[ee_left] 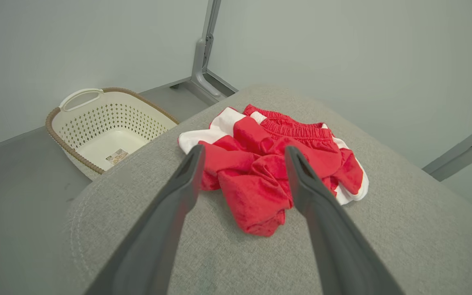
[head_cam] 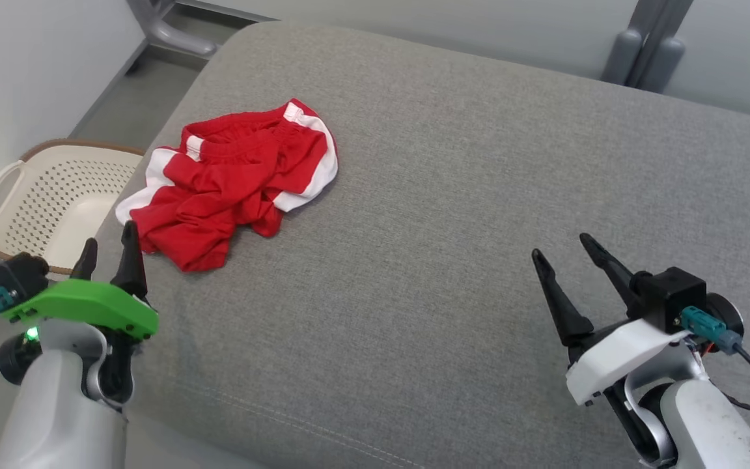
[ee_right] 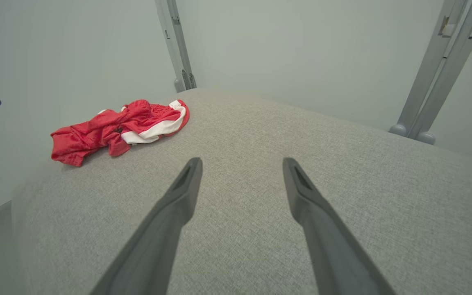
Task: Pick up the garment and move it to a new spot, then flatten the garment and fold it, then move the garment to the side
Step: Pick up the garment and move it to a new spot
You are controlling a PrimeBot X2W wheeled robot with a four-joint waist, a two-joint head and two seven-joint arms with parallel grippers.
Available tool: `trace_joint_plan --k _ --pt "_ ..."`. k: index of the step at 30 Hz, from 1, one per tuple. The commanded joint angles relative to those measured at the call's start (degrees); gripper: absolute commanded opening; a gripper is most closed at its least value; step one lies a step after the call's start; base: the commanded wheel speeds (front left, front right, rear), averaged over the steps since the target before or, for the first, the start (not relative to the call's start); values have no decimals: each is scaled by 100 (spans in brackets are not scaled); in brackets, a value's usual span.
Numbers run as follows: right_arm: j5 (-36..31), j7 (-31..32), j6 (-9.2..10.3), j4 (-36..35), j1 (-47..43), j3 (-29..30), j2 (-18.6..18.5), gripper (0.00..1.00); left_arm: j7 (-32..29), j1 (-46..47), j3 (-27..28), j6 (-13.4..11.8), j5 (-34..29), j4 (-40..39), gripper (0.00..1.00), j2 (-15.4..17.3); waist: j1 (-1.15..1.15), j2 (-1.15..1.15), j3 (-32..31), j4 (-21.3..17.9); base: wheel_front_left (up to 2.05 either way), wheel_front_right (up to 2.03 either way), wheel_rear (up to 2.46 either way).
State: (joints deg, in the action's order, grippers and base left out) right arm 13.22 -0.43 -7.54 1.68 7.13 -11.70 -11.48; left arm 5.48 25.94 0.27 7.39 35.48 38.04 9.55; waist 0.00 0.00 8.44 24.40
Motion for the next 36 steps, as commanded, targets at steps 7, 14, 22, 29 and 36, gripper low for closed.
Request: trace_joint_plan --k 7,14,22,29,36 --pt "-61 387 11 -602 264 -112 -386 100 -378 1133 183 13 372 937 100 294 0 0 1152 -916 0 0 0" --pt "-114 697 11 -1096 173 -106 -633 100 -649 1779 237 -62 548 1602 100 378 0 0 1688 -1211 0 0 0" --pt "-141 731 11 -1343 164 -42 -635 100 -1314 2201 122 -479 494 2359 75 371 0 0 1909 -1353 0 0 0" --pt "-121 627 10 -1173 206 -118 -533 100 -816 2423 10 -545 337 2252 0 454 0 0 1588 -1322 0 0 0" --pt "34 317 11 -705 253 -322 -304 100 -140 2678 -287 -359 -17 1697 0 631 0 0 787 -1385 0 0 0"
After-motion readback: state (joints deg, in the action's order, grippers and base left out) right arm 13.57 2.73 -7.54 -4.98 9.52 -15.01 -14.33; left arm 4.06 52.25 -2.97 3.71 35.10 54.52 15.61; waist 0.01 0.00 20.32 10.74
